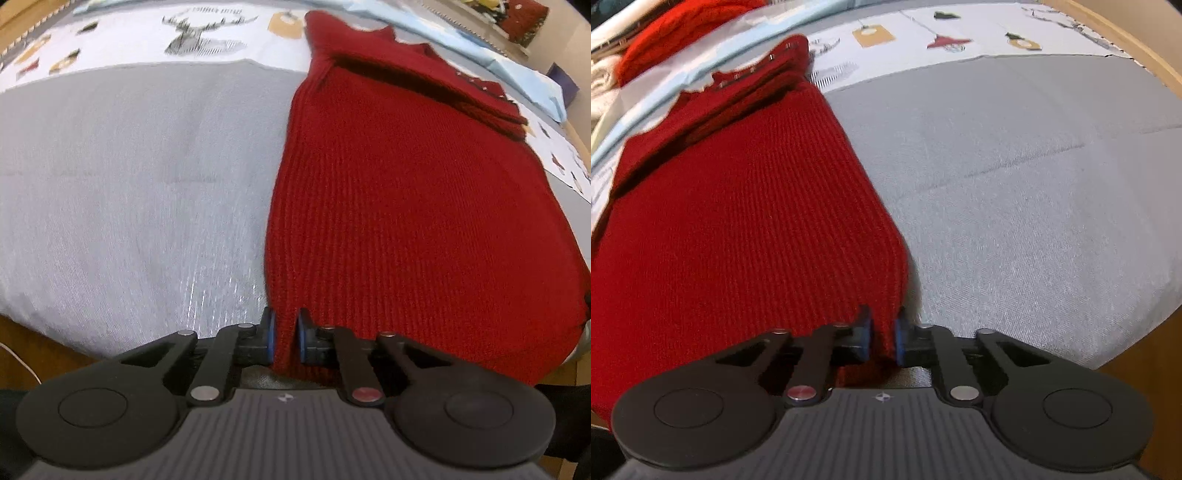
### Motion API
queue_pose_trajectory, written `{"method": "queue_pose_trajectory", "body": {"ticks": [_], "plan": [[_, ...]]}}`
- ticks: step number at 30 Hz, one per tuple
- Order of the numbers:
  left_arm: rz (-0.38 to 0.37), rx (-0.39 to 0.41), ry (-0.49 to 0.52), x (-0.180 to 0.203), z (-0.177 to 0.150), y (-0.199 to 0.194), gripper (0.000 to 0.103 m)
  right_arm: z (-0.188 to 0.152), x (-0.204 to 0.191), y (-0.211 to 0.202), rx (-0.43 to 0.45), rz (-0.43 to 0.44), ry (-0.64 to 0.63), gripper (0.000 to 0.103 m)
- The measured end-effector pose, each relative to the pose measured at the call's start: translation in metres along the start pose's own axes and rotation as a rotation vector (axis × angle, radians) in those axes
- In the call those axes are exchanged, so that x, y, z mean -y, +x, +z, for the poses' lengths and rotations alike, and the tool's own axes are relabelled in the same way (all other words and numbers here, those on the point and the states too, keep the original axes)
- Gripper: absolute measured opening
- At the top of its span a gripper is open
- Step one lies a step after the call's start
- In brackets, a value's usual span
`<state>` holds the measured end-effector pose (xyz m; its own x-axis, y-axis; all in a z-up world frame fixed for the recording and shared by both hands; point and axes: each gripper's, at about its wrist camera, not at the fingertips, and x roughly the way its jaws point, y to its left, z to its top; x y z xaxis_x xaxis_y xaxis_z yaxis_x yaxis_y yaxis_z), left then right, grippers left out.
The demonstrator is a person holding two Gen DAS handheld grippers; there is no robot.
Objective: Fold small clothes
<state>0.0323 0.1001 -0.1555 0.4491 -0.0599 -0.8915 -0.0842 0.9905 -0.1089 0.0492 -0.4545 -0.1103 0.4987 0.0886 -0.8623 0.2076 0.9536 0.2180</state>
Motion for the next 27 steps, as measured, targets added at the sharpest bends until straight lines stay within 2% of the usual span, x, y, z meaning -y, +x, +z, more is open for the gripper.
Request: {"method": "queue_pose_trajectory", "body": {"ticks": [3,8,11,14,20,24,27], "plan": [[-0.027,0.062,0.029,0.006,0.002,-0.019,0.011,0.002,0.004,-0.015,0.054,0.045,0.03,0.009],[-0.155,0.174,0.018,0.003,0.018,-0.076,0.01,0.012,0.01,-0.062,0.17,0.18,0.069,0.007],[-0.212,0.235,0.044,-0.001,0.023,-0.116,0.009,0.021,0.011,-0.101,0.251,0.274,0.068,0.006],[-0.271,0.276,0.069,-0.012,0.02,-0.157,0.009,0.021,0.015,-0.14,0.308,0.372,0.083,0.006],[-0.386,0.31,0.048,-0.048,-0.001,-0.23,0.009,0.004,0.04,-0.208,0.39,0.454,0.072,0.006],[-0.43,0.305,0.006,-0.061,0.001,-0.237,0.009,-0.015,0.066,-0.24,0.426,0.494,0.117,0.006],[-0.42,0.273,-0.017,-0.061,0.035,-0.205,0.009,-0.005,0.07,-0.228,0.404,0.497,0.159,0.006]]}}
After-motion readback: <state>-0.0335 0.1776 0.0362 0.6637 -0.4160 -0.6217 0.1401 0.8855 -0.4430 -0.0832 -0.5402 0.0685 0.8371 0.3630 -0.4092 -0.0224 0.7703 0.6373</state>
